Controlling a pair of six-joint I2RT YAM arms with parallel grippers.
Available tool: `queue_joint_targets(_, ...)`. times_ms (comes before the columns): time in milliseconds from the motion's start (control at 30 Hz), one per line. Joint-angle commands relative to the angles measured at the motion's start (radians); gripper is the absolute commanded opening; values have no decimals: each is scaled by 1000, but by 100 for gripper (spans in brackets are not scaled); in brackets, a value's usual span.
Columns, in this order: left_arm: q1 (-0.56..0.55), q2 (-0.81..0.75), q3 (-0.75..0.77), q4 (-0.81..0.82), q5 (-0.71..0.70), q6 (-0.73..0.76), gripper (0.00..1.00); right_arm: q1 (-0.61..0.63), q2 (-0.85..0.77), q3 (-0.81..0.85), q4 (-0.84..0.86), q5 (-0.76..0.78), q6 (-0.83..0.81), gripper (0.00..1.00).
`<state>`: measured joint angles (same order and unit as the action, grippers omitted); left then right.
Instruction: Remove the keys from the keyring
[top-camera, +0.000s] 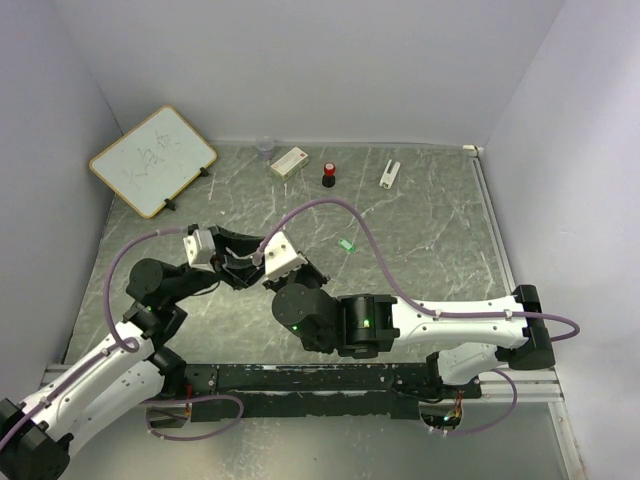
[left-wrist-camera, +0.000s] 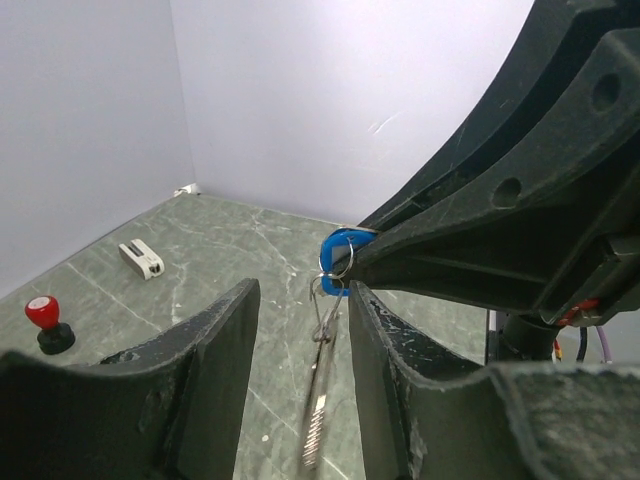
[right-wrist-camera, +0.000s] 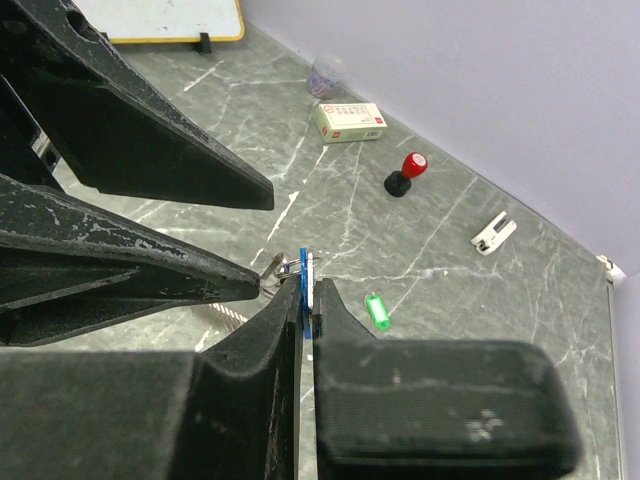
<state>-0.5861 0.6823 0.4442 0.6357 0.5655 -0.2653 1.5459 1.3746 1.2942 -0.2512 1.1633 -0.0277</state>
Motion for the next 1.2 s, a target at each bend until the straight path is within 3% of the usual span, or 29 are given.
queue_joint_targets(0,2,17,4,9,33,-3,52,4,-2,-6,47,18,-15,0)
queue_joint_targets(600,2,42,-34,90,40,-27,54,4,10,-3,102,10,-26,0)
queue_joint_targets(1167,2,41,-52,116,19,-28,46,5,24,4,99,1,-12,0)
